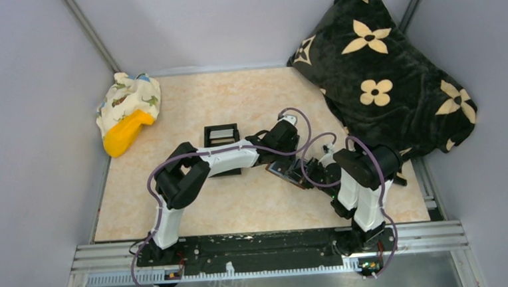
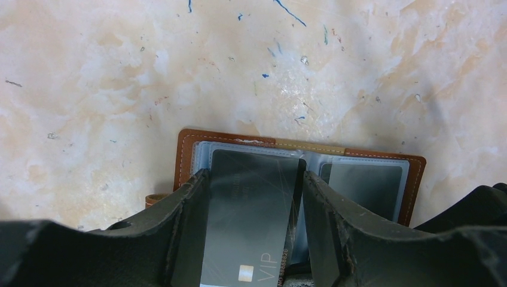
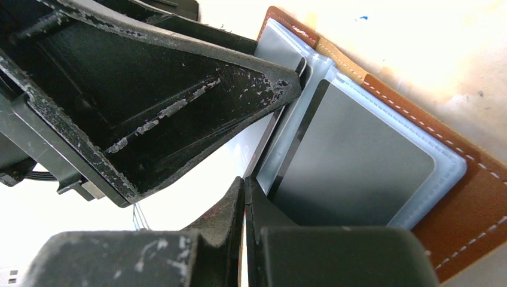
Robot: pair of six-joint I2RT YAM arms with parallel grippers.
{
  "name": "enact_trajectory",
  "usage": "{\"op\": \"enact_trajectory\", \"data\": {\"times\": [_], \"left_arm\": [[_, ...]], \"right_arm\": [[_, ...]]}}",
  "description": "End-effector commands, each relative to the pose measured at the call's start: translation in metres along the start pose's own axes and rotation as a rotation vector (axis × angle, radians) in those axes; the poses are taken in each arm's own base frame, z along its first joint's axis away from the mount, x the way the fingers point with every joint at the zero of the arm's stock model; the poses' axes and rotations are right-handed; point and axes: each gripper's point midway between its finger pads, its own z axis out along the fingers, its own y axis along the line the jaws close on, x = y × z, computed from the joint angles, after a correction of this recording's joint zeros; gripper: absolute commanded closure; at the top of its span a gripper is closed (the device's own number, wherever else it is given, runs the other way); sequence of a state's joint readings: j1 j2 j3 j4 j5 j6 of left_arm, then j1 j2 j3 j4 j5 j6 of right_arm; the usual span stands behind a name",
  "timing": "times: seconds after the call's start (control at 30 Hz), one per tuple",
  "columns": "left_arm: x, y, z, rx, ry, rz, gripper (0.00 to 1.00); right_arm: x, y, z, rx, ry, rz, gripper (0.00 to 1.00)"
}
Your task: Take the credit cards out of the card holder
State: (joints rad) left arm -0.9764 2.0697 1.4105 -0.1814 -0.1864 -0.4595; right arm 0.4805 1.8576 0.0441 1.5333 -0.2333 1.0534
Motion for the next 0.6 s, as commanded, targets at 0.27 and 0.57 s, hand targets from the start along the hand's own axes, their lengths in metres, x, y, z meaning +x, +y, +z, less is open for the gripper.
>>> {"op": "enact_trajectory", "data": {"times": [0.27, 0.57], "left_arm": [[0.085, -0.01, -0.002, 0.056, 0.288, -0.07, 0.41], [0.07, -0.002, -0.004, 0.055, 0.259, -0.092, 0.27]], "right_arm": [[-0.021, 0.046, -0.007, -0.182, -0.093, -0.072, 1.0], [-0.015, 0.037, -0.022, -0.151, -0.086, -0.084, 1.0]]}}
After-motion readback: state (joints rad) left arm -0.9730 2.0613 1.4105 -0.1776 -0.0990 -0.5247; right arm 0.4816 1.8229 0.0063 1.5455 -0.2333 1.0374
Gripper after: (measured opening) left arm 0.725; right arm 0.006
